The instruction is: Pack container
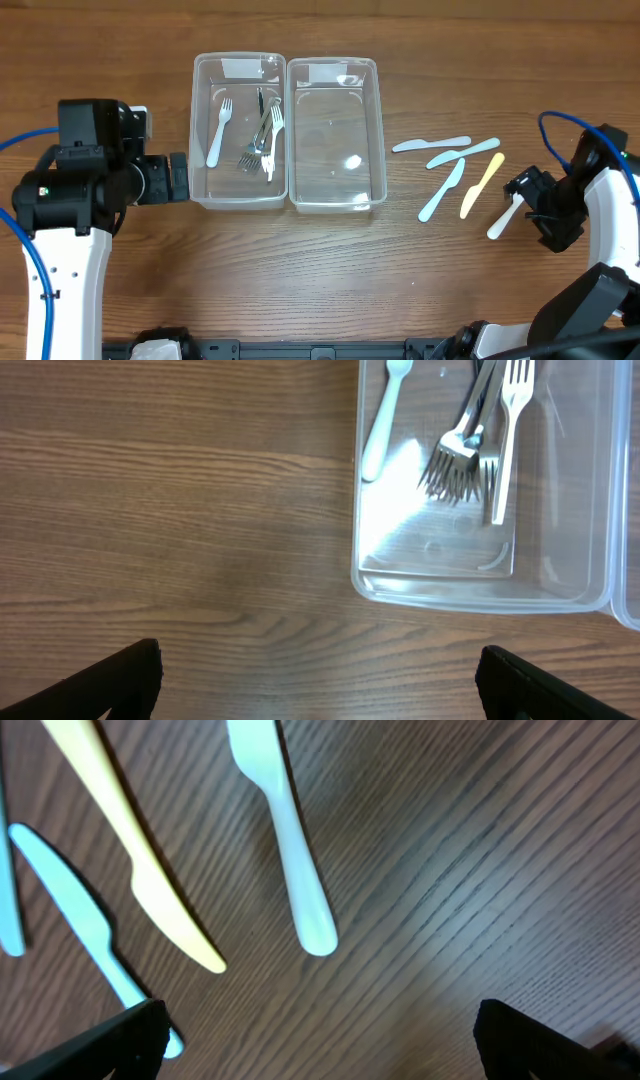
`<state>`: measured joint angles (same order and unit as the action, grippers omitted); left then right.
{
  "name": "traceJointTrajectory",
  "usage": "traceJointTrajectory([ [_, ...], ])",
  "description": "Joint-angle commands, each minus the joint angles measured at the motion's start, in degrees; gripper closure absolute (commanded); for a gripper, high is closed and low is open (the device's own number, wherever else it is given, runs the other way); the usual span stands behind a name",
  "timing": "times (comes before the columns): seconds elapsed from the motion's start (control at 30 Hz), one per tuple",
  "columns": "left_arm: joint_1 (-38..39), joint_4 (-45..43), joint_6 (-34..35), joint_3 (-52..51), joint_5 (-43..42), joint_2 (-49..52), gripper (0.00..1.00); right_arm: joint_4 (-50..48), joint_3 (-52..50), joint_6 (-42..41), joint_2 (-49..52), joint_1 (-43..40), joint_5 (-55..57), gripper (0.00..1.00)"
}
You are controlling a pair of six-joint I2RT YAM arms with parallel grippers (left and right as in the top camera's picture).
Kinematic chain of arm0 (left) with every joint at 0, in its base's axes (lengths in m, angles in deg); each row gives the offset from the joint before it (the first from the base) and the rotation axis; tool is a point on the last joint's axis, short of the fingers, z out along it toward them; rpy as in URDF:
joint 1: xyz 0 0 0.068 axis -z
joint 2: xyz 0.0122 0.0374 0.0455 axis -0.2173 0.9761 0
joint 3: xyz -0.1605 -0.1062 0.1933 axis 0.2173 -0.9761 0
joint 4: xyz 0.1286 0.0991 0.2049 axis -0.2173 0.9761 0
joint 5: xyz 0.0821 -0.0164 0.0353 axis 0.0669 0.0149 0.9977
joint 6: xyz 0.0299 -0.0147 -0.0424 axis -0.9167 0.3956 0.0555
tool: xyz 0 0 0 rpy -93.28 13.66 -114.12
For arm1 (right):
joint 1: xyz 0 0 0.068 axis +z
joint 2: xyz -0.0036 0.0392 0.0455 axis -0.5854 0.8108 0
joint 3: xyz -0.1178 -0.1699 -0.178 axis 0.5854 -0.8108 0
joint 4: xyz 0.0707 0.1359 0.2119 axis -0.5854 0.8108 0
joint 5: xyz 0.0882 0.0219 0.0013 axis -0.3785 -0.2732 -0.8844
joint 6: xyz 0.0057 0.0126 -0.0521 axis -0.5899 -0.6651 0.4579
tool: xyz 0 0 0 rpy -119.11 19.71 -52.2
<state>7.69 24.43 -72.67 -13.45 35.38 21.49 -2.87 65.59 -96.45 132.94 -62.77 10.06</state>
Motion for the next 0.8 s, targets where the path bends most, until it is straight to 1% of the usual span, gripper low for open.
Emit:
traceJointTrajectory([
  [0.0,-0.04,-0.42,-0.92,-0.87,-0.61,-0.09,0.0,-1.03,-1.86,0.11,-0.13,0.31,-0.07,0.0],
  [0.07,-0.04,-0.39,-0.9,-0.87,-0.68,-0.07,0.0,-1.68,-2.69,-0.04,-0.13,0.31,-0.02,0.0],
  [0.17,-0.04,-0.61,-0.9,-0.87,-0.68,-0.02,0.0,-2.14,-3.65,-2.36,-0.13,0.31,1.38,0.0],
  [0.57,-0.04,-0.44,-0.48,-0.87,-0.9,-0.02,0.0,-3.93,-4.37,-2.47,0.15,0.31,1.44,0.0],
  [0.77,-0.04,-0.63,-0.5,-0.87,-1.09,-0.02,0.0,-4.07,-4.37,-2.43,4.79,0.92,1.46,0.0],
])
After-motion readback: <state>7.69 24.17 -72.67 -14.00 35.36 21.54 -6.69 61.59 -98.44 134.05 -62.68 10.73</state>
